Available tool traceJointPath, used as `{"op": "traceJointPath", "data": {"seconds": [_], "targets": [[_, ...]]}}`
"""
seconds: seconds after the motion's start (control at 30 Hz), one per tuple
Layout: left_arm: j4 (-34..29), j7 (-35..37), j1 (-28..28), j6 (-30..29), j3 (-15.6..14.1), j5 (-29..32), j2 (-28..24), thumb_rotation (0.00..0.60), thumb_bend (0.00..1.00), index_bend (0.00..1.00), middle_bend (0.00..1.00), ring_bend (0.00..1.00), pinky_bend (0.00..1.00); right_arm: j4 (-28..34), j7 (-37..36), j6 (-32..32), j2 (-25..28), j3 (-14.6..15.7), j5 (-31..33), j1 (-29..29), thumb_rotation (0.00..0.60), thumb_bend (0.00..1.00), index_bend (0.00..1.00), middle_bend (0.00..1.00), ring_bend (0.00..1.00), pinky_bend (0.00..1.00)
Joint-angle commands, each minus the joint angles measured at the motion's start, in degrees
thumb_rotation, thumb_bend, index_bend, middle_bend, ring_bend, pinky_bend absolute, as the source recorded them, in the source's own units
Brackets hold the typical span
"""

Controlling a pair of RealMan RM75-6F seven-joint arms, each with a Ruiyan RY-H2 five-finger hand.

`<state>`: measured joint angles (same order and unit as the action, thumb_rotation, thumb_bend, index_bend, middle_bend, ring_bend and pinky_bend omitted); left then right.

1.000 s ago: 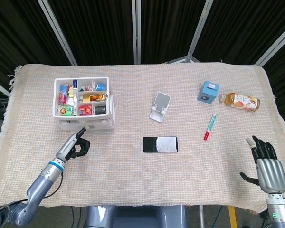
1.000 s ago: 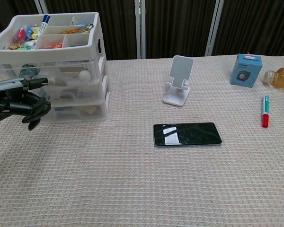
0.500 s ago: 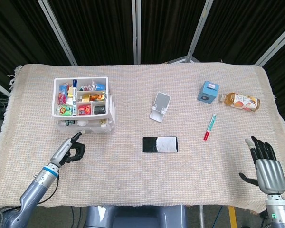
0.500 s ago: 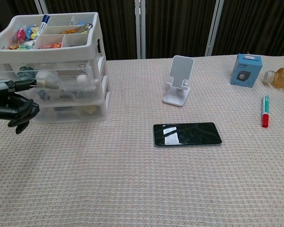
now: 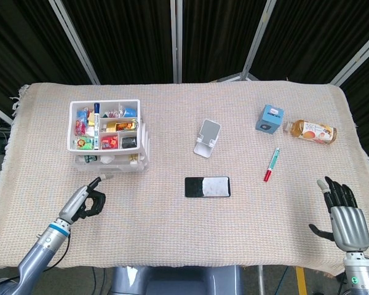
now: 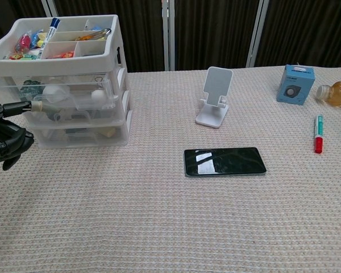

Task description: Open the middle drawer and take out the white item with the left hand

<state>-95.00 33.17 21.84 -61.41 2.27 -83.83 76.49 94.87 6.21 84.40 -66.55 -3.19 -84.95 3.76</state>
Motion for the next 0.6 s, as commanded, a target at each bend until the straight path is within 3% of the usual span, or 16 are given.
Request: {"op": "traceJointPath", "data": {"seconds": [0.03,0.3,0.43,0.6], "targets": [[-0.5,-11.3,-1.9,-5.4,-1.2,-2.2,0.8,0.6,0.79,0.15,0.79,0.8,0.67,0.0,0.0,0.1,0.0,0.1,-0.2,-0.1,0.6,0.0,0.0,0.0,0.0,0.0],[-5.9,-25.2,-3.8,-11.8,0.9,-1.2,-1.0,0.6,0.79,0.09,0.79,0.8,0.67,0.2,0.1,0.2,0.0,0.2,-0.5,-0.1,0.6,0.0,0.0,0.0,0.0,0.0],[-12.5,-34.9,-3.0,-9.8,2.2,3.5,-5.7,0.6,0.78,0.02,0.79,0.8,0.67,0.1,0.2,0.1,-0.2,0.3,-0.6,-0.1,0.6,0.0,0.0,0.0,0.0,0.0],[-17.9,-44.1,-2.0,-9.2,4.0,10.1,-8.1,0.6,0.78,0.0,0.79,0.8,0.67,0.0,0.4,0.0,-0.3,0.5,-0.7,-0.1,0.6,0.0,0.0,0.0,0.0,0.0]]}}
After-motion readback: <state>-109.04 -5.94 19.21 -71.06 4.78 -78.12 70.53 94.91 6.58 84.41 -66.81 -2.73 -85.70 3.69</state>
